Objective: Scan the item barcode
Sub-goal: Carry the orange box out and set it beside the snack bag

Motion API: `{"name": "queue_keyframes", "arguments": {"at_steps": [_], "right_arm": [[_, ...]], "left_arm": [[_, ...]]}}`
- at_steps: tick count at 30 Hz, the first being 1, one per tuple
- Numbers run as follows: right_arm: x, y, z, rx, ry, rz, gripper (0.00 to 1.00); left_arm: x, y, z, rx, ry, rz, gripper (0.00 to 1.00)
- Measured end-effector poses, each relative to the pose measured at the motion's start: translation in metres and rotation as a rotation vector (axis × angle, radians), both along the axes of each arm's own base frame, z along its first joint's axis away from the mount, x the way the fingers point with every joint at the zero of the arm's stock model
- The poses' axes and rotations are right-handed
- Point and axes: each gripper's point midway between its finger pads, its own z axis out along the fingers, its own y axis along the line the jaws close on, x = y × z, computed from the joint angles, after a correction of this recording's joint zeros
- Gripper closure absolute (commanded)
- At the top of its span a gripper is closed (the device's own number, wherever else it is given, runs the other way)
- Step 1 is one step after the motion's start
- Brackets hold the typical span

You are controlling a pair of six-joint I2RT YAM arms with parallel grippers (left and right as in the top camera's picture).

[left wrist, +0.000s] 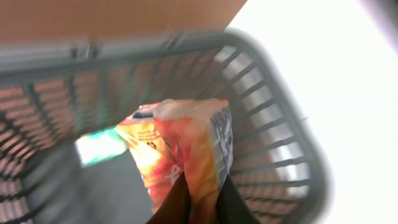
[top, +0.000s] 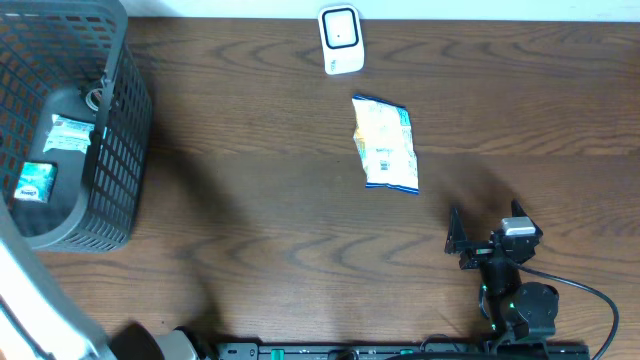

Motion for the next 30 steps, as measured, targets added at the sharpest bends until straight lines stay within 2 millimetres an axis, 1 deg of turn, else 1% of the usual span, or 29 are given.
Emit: {"name": "queue_keyframes", "arguments": {"at_steps": [1,2,4,5,7,8,10,11,12,14,15,17,18,20,24,25,27,30], "right_arm": [[0.000,0.000,0.000,0.000,0.000,0.000,0.01],[0.000,0.000,0.000,0.000,0.000,0.000,0.01],[0.000,0.000,0.000,0.000,0.000,0.000,0.01],[0.000,0.000,0.000,0.000,0.000,0.000,0.01],[0.000,0.000,0.000,0.000,0.000,0.000,0.01],[0.000,0.000,0.000,0.000,0.000,0.000,0.01],[0.000,0.000,0.000,0.000,0.000,0.000,0.01],[0.000,0.000,0.000,0.000,0.000,0.000,0.01],[0.000,0.000,0.000,0.000,0.000,0.000,0.01],[0.000,0.000,0.000,0.000,0.000,0.000,0.01],[0.000,0.000,0.000,0.000,0.000,0.000,0.01],[0.000,0.000,0.000,0.000,0.000,0.000,0.01],[0.000,0.000,0.000,0.000,0.000,0.000,0.01],[0.000,0.000,0.000,0.000,0.000,0.000,0.01],[0.000,0.000,0.000,0.000,0.000,0.000,0.01],[0.000,0.000,0.000,0.000,0.000,0.000,0.01],[0.000,0.000,0.000,0.000,0.000,0.000,0.01],[0.000,0.000,0.000,0.000,0.000,0.000,0.01]], "left_arm": [[-0.006,-0.009,0.022,0.024,-0.066,-0.008,0.93],[-0.010,-0.019,0.038,0.037,-0.117,-0.020,0.93],[-0.014,-0.042,0.063,0.052,-0.196,-0.068,0.94],[-0.013,-0.058,0.072,0.051,-0.227,-0.112,0.93],[-0.006,-0.084,0.079,0.038,-0.253,-0.195,0.93],[0.003,-0.105,0.078,0.028,-0.253,-0.262,0.93],[0.019,-0.135,0.072,0.011,-0.238,-0.370,0.93],[0.029,-0.152,0.066,0.011,-0.215,-0.434,0.93],[0.041,-0.173,0.056,0.014,-0.180,-0.515,0.93],[0.058,-0.208,0.033,0.023,-0.102,-0.648,0.93],[0.065,-0.228,0.018,0.029,-0.052,-0.720,0.93],[0.077,-0.264,-0.011,0.034,0.039,-0.847,0.93],[0.082,-0.285,-0.029,0.033,0.094,-0.915,0.93],[0.087,-0.315,-0.056,0.031,0.171,-1.004,0.92],[0.096,-0.369,-0.106,0.020,0.298,-1.147,0.92],[0.098,-0.381,-0.119,0.018,0.328,-1.176,0.87],[0.099,-0.404,-0.147,0.012,0.394,-1.228,0.85],[0.100,-0.429,-0.187,-0.003,0.485,-1.280,0.85]]}}
